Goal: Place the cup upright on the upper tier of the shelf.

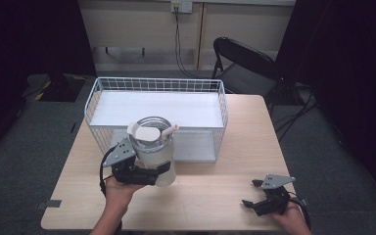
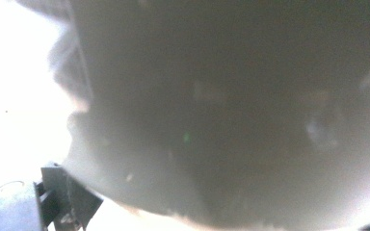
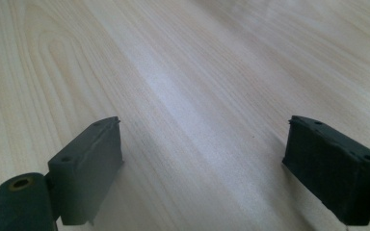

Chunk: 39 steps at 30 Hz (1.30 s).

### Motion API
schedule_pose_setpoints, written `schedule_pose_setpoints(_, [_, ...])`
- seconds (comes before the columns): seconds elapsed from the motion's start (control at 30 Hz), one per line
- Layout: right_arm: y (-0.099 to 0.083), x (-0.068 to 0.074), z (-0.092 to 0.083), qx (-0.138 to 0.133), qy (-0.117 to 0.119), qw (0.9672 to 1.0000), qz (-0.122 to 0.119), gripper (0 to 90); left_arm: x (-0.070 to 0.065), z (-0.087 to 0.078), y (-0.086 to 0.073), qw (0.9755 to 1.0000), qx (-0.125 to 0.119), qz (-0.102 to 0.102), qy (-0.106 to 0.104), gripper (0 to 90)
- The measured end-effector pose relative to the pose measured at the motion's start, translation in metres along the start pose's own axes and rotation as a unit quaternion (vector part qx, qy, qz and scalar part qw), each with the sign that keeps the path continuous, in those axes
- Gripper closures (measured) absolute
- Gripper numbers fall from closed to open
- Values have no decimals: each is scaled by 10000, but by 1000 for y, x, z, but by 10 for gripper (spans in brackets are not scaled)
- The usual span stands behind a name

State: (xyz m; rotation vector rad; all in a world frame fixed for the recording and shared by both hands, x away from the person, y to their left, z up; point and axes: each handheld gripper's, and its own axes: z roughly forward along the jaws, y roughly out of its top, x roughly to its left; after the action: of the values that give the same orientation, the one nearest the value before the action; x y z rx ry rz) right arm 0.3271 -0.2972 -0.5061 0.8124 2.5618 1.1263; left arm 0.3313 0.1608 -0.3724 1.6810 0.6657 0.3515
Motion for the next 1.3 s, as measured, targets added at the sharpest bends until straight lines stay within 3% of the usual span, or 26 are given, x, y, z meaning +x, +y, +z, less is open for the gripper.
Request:
schedule_pose_setpoints(0.23, [0, 0, 0, 2, 0, 10000, 3, 124, 2, 0, 15, 9999, 139, 16, 10, 99])
schedule_pose_setpoints(0.43, [0, 0, 0, 2, 1, 10000, 2, 124, 4, 0, 25, 9999, 68, -100, 5, 99])
schedule_pose_setpoints(0.7, [0, 0, 0, 2, 1, 10000, 3, 124, 7, 0, 38, 9999, 133, -34, 35, 99])
schedule_pose_setpoints(0.83, [0, 0, 0, 3, 1, 10000, 3, 124, 8, 0, 43, 9998, 152, -121, 17, 99])
schedule_pose_setpoints(1.3, [0, 0, 0, 3, 1, 10000, 4, 124, 15, -4, 71, 9998, 123, -117, 66, 99])
